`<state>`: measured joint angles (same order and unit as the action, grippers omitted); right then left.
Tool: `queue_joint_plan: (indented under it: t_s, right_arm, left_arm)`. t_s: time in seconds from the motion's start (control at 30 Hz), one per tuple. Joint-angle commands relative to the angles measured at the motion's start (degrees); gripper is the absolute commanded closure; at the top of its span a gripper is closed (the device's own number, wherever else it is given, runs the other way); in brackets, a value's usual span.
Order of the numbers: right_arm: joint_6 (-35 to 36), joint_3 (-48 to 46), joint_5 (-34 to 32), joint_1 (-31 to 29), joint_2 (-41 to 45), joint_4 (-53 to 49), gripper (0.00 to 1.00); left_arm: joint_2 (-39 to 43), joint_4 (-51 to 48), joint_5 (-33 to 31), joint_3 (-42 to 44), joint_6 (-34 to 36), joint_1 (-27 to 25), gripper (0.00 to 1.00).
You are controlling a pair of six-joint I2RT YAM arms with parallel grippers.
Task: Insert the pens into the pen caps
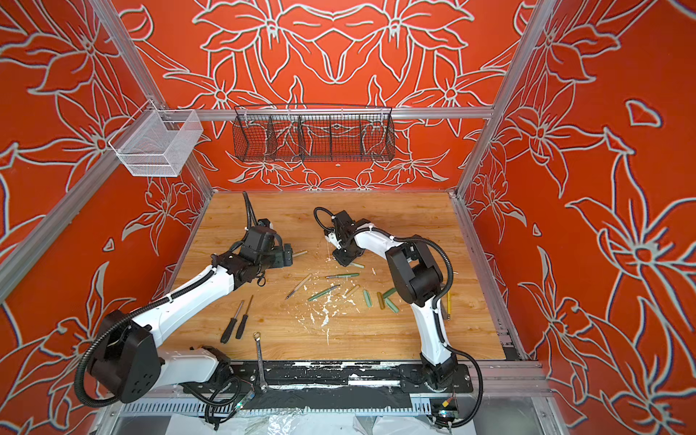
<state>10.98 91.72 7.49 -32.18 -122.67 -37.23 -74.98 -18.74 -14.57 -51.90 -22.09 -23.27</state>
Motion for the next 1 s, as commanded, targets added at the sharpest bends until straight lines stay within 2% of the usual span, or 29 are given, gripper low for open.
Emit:
queue_joint_plan:
  t_s: [0.0, 0.23, 0.53, 0.7, 0.97]
  right_arm:
    - [1.5, 1.3, 0.7, -0.9, -3.0, -4.5, 0.78]
    - [2.0, 4.3, 1.3, -1.2, -3.5, -5.6, 0.9]
    - [-0.2, 3.2, 0.2, -1.0, 4.2, -0.9, 0.92]
    - [-6.9, 0.7, 1.9, -0.6, 11.1, 2.8, 0.92]
    - [-25.3, -11.0, 7.3, -0.5, 25.5, 14.4, 0.92]
  left_arm:
    - [1.8, 0.7, -1.1, 1.0, 0.2, -0.3, 0.03]
    - [3.2, 2.6, 0.3, 2.4, 0.0, -0.3, 0.03]
    - [4.8, 13.2, 10.6, 6.3, 1.2, -0.3, 0.03]
    - [4.9, 22.8, 21.2, 9.4, 1.5, -0.3, 0.03]
    - [2.2, 39.7, 39.1, 12.8, -1.8, -0.6, 0.0]
